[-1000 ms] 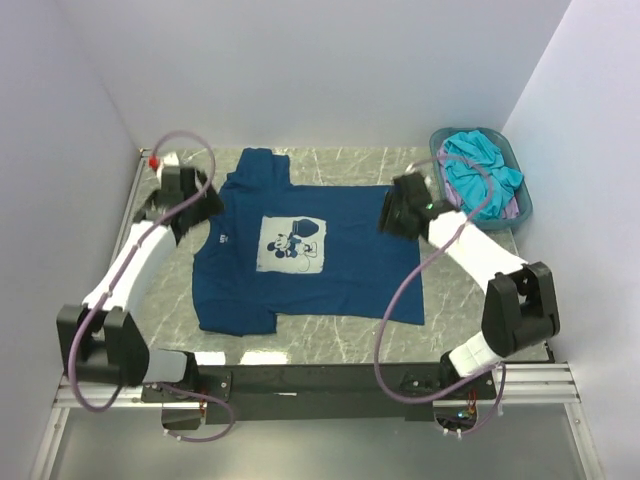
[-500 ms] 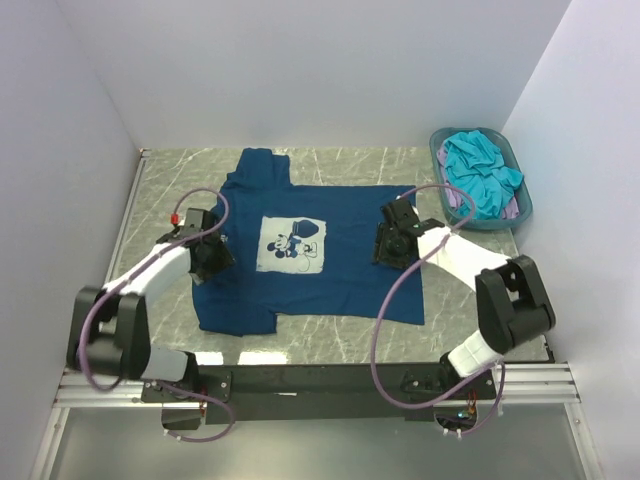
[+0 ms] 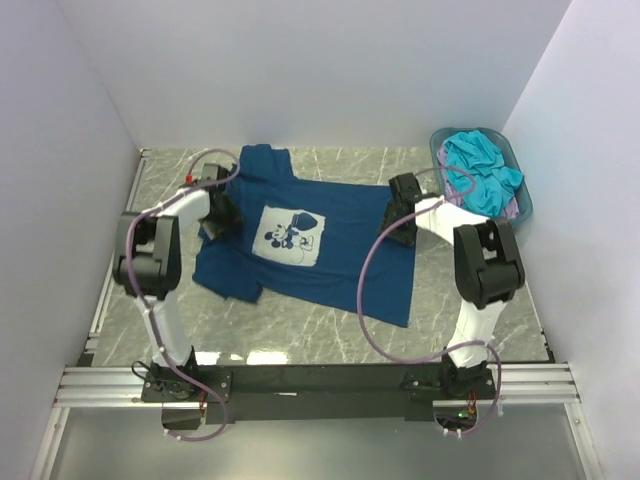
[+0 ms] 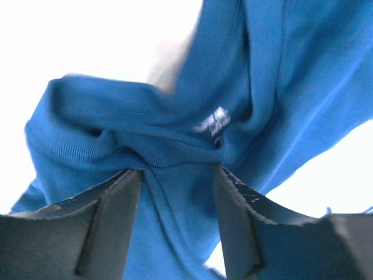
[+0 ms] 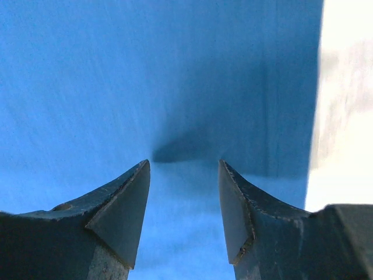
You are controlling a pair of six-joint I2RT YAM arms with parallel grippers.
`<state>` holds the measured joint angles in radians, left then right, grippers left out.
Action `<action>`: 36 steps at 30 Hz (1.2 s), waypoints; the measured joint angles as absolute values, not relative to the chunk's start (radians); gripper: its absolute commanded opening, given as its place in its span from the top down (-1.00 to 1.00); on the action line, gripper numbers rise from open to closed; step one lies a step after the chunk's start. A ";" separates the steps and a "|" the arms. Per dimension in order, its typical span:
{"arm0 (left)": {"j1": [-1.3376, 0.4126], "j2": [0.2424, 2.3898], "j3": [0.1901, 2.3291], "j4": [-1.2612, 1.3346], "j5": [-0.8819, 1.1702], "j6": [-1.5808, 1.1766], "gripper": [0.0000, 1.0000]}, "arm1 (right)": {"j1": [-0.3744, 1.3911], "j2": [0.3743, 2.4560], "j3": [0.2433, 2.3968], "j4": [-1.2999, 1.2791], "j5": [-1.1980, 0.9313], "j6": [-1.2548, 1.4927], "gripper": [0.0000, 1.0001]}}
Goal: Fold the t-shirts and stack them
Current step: Flatten the tshirt out
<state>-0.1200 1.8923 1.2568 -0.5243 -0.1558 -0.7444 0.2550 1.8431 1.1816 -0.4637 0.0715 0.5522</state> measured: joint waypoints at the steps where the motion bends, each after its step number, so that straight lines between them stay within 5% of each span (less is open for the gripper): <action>1: -0.117 1.937 1.320 -0.530 -0.154 -0.742 -0.22 | 0.247 1.866 1.212 -0.460 0.076 0.552 -0.15; 9: -0.114 1.994 1.470 -0.549 -0.148 -0.714 -0.69 | 0.228 1.946 1.407 -0.483 0.127 0.487 -0.18; 14: -0.107 1.660 1.206 -0.550 -0.200 -0.745 -0.57 | 0.339 1.792 1.358 -0.498 0.130 0.410 -0.17; 23: -0.028 1.132 0.732 -0.555 -0.213 -0.858 -0.34 | 0.817 1.638 1.331 -0.479 0.078 0.253 -0.13; 29: -0.039 1.096 0.637 -0.533 -0.093 -0.937 -0.27 | 0.883 1.676 1.323 -0.521 0.067 0.218 -0.13; 36: -0.190 1.296 0.691 -0.474 -0.058 -0.991 -0.15 | 0.876 1.689 1.251 -0.562 0.111 0.211 -0.14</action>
